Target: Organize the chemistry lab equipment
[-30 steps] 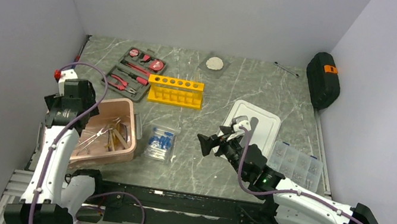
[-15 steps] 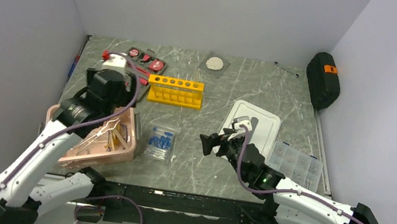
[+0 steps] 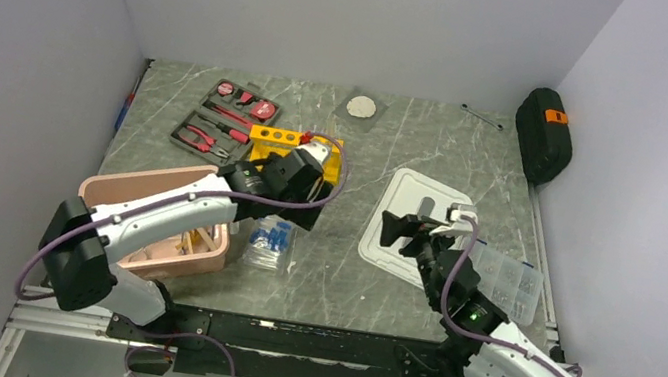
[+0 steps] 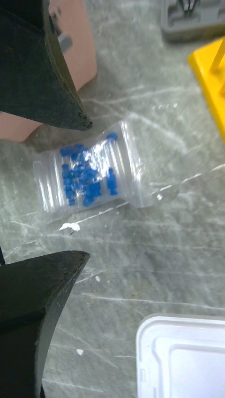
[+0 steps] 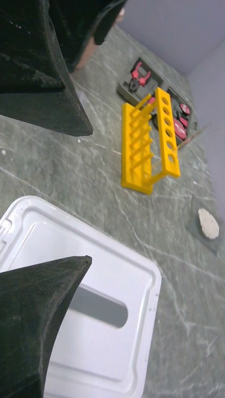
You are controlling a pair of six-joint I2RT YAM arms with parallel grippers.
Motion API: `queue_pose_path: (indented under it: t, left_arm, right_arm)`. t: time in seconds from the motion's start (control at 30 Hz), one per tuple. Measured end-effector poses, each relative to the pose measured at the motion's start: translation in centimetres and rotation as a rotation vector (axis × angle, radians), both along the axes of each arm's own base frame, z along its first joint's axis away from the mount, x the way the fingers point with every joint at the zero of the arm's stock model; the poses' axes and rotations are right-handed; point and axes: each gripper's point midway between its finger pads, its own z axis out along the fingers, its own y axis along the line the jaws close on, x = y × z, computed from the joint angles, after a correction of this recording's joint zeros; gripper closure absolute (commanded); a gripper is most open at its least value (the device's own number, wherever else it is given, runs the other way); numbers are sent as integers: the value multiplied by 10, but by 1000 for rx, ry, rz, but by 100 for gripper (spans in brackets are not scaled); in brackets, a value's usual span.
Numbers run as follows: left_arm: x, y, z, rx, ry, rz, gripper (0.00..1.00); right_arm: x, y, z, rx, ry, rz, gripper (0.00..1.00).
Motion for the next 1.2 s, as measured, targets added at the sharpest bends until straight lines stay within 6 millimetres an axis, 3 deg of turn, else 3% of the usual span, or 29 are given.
queue_pose_path:
  t: [0.13,0.3,0.57,0.83,1.2]
  left_arm:
    - [-13,-11,-31,15,81,-20,1]
    - [-21,-8,-68,67,163,16,1]
    - [-22,33,-114,124,252,161,1]
    - [-29,42,-133,66,299,186,1]
    - [-34,7,-142,32,336,97,1]
  right_arm:
    - [-1,-18,-6,34,5,-54,0]
    - [-2,-20,-12,42,19,-64,0]
    - [-1,-14,-24,22,56,-40,0]
    - [-2,-11,-25,23,58,-27,0]
    - [-2,-8,-29,21,71,-14,0]
